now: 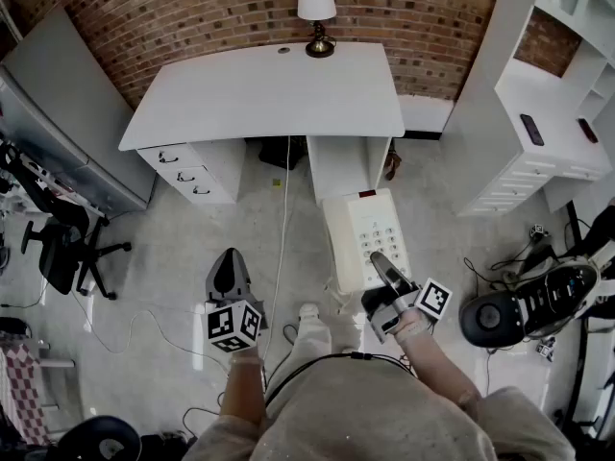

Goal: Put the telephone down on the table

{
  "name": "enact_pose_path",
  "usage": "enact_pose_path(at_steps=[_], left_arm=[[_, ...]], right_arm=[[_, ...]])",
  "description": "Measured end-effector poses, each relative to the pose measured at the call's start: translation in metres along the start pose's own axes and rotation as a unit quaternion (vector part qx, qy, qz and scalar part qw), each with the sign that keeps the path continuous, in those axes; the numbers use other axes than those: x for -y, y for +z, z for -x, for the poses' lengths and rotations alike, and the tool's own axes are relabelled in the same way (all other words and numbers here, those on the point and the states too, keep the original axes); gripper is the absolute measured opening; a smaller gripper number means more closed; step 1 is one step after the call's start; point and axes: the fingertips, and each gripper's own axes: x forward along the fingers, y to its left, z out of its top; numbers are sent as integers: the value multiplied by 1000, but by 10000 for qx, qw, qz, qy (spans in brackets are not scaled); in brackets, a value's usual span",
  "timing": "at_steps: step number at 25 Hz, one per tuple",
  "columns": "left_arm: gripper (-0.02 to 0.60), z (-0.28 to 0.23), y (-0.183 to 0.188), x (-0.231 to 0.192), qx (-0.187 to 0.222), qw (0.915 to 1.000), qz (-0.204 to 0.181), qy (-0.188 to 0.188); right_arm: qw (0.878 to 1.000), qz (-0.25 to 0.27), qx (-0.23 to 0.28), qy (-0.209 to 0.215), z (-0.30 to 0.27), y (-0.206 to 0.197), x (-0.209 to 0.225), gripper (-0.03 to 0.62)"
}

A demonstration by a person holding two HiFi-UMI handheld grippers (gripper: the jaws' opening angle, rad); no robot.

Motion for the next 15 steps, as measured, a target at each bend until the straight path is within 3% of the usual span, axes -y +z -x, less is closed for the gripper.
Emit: enact_pose_path(at_steps=[15], left_arm=[[8,-85,4,-44,-163,9991,-44,-377]], right_arm=[[9994,-15,341,59,-88,5,11,163]])
